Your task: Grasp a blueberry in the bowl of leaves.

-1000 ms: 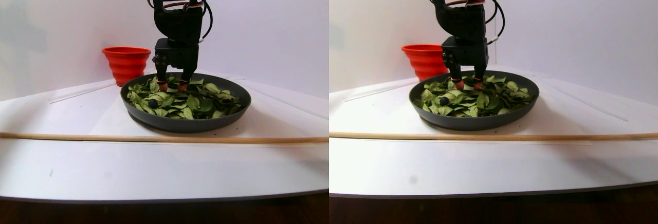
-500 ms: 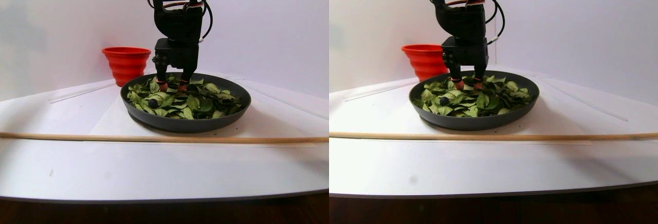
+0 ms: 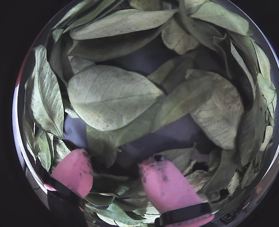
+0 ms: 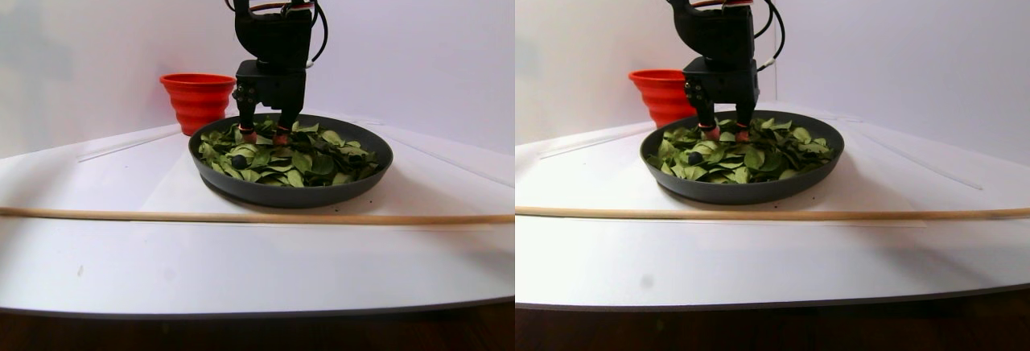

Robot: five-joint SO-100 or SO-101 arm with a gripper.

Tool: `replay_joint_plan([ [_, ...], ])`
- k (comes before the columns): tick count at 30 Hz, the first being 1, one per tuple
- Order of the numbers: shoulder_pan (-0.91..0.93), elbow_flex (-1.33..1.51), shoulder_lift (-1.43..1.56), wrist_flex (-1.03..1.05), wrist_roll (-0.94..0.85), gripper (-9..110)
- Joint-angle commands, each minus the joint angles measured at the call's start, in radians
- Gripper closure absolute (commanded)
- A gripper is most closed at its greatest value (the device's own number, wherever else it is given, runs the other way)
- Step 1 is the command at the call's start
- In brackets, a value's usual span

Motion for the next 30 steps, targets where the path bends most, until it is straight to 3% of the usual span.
replay_joint_plan([
  [1, -0.002, -0.003, 0.129, 0.011, 0.0, 82],
  [30, -0.04, 0.091, 0.287, 0.156, 0.003, 82],
])
